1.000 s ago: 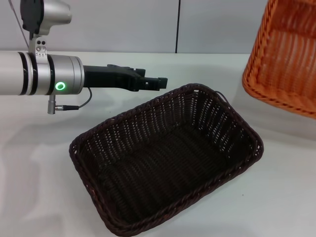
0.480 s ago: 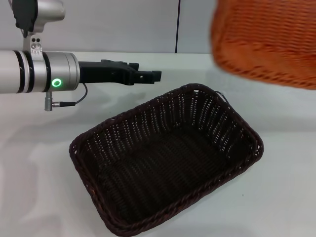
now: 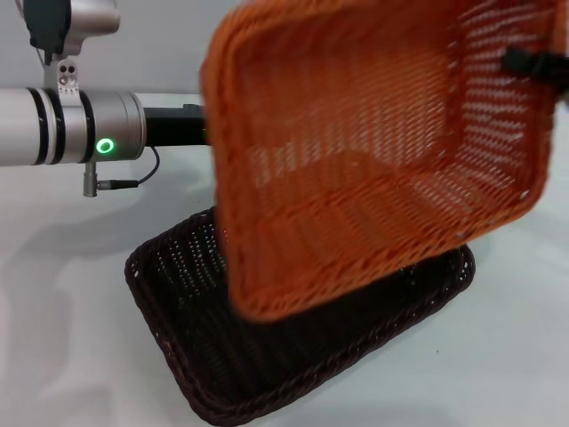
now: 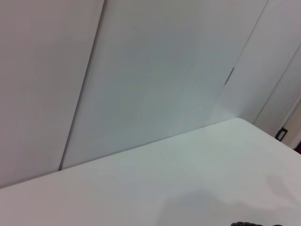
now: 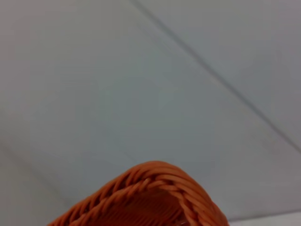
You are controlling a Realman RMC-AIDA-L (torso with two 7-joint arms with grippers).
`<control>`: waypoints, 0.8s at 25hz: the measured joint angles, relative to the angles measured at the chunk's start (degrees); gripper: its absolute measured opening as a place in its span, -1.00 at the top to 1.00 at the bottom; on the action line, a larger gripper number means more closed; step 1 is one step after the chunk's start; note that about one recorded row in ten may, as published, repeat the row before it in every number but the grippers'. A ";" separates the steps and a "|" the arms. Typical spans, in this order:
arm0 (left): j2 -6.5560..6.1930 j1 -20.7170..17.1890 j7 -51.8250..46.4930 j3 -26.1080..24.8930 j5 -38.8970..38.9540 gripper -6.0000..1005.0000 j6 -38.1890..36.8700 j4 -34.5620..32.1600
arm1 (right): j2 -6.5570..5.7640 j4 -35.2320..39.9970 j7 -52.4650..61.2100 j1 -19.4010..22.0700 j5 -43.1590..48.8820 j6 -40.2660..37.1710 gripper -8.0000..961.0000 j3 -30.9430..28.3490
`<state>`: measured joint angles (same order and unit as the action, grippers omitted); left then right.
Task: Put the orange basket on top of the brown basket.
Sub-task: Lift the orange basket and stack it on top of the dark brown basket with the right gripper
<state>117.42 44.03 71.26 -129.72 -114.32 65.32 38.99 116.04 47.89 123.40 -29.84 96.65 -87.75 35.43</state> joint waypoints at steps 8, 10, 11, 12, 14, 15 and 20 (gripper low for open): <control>0.26 0.09 -0.01 0.08 0.04 -0.72 -0.41 -0.28 | 0.82 -5.93 -5.20 -2.00 1.99 7.13 0.47 10.38; 0.28 0.09 -0.04 0.15 0.05 -0.72 -0.42 -0.29 | 0.52 -6.36 -5.37 -2.18 3.09 7.79 0.41 10.55; 0.31 0.09 -0.11 0.23 0.06 -0.72 -0.42 -0.34 | 0.52 -6.36 -5.37 -2.18 3.09 7.79 0.35 10.55; 0.32 0.09 -0.14 0.22 0.06 -0.72 -0.41 -0.38 | 0.32 -6.38 -5.40 -2.14 3.51 7.81 0.30 10.39; 0.33 0.08 -0.18 0.15 0.08 -0.72 -0.33 -0.44 | -0.17 -6.39 -5.42 -1.84 3.66 7.96 0.18 10.02; 0.33 0.08 -0.18 0.15 0.08 -0.72 -0.33 -0.44 | -0.47 -6.40 -5.43 -1.58 3.66 8.20 0.13 9.86; 0.34 -0.14 -0.28 0.02 0.21 -0.72 -0.22 -0.51 | -1.76 -6.52 -6.71 -0.07 3.29 10.59 -0.20 7.51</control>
<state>117.77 43.89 70.98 -129.70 -114.12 65.10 38.48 114.28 41.37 116.69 -29.90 99.94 -77.17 42.94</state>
